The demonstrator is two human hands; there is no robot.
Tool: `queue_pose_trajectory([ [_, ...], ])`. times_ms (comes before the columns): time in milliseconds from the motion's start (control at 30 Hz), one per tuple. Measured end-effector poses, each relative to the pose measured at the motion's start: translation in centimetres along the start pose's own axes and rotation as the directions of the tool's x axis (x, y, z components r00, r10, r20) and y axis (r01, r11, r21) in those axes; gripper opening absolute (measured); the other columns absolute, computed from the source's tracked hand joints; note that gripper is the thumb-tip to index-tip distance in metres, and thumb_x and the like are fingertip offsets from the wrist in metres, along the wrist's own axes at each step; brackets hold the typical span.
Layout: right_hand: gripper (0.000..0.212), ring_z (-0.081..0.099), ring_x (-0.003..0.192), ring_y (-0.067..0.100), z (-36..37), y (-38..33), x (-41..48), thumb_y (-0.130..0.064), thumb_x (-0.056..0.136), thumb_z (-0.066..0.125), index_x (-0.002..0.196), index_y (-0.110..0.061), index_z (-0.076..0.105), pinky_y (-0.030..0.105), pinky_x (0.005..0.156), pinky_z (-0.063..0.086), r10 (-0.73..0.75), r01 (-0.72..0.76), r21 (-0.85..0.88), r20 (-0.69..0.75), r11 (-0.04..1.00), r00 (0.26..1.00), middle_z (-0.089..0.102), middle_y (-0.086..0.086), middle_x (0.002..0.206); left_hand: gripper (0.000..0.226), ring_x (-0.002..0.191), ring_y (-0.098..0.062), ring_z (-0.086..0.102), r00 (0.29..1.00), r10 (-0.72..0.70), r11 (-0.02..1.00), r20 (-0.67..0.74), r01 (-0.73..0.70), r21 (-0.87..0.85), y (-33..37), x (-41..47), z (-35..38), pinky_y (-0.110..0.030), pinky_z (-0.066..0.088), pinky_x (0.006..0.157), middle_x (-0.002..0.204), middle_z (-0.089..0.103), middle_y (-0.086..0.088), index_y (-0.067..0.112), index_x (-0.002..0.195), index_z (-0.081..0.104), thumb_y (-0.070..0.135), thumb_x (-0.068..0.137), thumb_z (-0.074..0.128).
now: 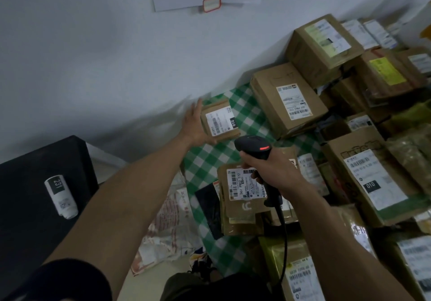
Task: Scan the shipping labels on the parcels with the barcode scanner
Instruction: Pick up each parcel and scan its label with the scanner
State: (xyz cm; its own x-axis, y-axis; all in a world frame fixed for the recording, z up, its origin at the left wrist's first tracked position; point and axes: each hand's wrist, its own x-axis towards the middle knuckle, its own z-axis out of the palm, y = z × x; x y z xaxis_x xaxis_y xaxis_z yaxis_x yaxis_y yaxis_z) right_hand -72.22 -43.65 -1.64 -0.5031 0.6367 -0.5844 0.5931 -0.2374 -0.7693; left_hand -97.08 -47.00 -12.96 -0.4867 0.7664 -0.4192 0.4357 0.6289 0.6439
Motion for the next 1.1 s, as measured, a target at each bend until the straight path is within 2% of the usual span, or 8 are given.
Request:
queue_pose_trajectory([
  [100,0.016,0.068,0.064,0.011,0.1,0.0,0.3,-0.036,0.097,0.073,0.11,-0.027,0.07,0.03,0.061,0.053,-0.003,0.004,0.013,-0.008,1.0,1.0,0.077,-0.003,0.082,0.142,0.146,-0.033,0.032,0.997,0.069,0.996,-0.016,-0.07,-0.051,-0.6,-0.5,0.4,-0.055,0.033,0.121,0.158,0.031,-0.01,0.022,0.161,0.017,0.029,0.049,0.104],
  [233,0.013,0.068,0.062,0.009,0.3,-0.2,0.3,-0.036,0.095,0.075,0.107,-0.031,0.07,0.029,0.06,0.052,-0.003,0.004,0.032,-0.025,0.999,1.0,0.078,-0.003,0.082,0.086,0.127,-0.016,0.046,0.994,0.077,0.956,-0.072,-0.094,-0.279,-1.0,-1.8,0.3,-0.01,0.048,0.093,0.139,0.039,0.001,0.01,0.148,0.042,0.011,0.077,0.09],
  [267,0.013,0.068,0.062,0.009,0.3,-0.2,0.2,-0.036,0.095,0.075,0.106,-0.031,0.07,0.029,0.06,0.052,-0.004,0.005,0.036,-0.026,0.999,1.0,0.078,-0.002,0.083,0.07,0.124,-0.015,0.052,0.993,0.072,0.938,-0.09,-0.098,-0.332,-1.2,-2.1,0.4,-0.007,0.05,0.085,0.137,0.045,0.001,0.009,0.143,0.048,0.009,0.084,0.084],
  [333,0.013,0.068,0.062,0.008,0.3,-0.5,0.0,-0.036,0.095,0.075,0.106,-0.031,0.07,0.029,0.061,0.052,-0.001,0.002,0.053,-0.021,0.999,1.0,0.078,0.0,0.084,0.032,0.118,-0.022,0.066,0.99,-0.004,0.88,-0.144,-0.065,-0.471,-1.6,-2.8,0.4,-0.019,0.059,0.085,0.127,0.064,-0.003,0.016,0.125,0.063,0.012,0.095,0.072],
  [400,0.012,0.068,0.062,0.007,0.3,-0.7,-0.4,-0.035,0.095,0.075,0.105,-0.029,0.071,0.029,0.062,0.052,-0.008,0.009,0.066,-0.019,0.998,1.0,0.078,0.001,0.086,0.014,0.11,-0.026,0.071,0.97,-0.132,0.808,-0.204,-0.014,-0.589,-1.3,-3.8,0.2,-0.036,0.063,0.088,0.116,0.071,-0.004,0.022,0.111,0.069,0.015,0.099,0.067],
  [700,0.012,0.063,0.061,0.013,1.3,-2.1,-2.7,-0.032,0.098,0.073,0.107,-0.025,0.072,0.031,0.063,0.052,-0.074,0.089,0.196,-0.081,0.977,0.994,0.076,0.001,0.082,0.009,0.093,-0.008,0.074,0.869,-0.408,0.488,-0.28,-0.051,-0.871,3.8,-8.6,1.0,-0.021,0.061,0.077,0.108,0.073,0.0,0.017,0.106,0.07,0.013,0.097,0.07],
  [800,0.011,0.064,0.061,0.013,1.5,-2.7,-3.9,-0.031,0.098,0.073,0.108,-0.028,0.071,0.03,0.063,0.053,-0.082,0.098,0.242,-0.075,0.965,0.994,0.076,0.002,0.08,0.006,0.103,-0.016,0.072,0.862,-0.401,0.458,-0.309,-0.103,-0.883,5.3,-9.6,1.2,-0.028,0.063,0.085,0.117,0.071,-0.005,0.018,0.101,0.065,0.013,0.099,0.068],
  [1100,0.017,0.061,0.062,0.017,1.2,-2.5,-6.1,-0.029,0.099,0.071,0.113,-0.021,0.07,0.031,0.059,0.05,-0.094,0.108,0.3,-0.059,0.948,0.994,0.067,0.01,0.077,0.012,0.103,-0.011,0.069,0.853,-0.318,0.538,-0.415,-0.198,-0.819,6.4,-12.1,0.8,-0.016,0.059,0.076,0.114,0.066,0.003,0.022,0.095,0.06,0.014,0.1,0.066],
])
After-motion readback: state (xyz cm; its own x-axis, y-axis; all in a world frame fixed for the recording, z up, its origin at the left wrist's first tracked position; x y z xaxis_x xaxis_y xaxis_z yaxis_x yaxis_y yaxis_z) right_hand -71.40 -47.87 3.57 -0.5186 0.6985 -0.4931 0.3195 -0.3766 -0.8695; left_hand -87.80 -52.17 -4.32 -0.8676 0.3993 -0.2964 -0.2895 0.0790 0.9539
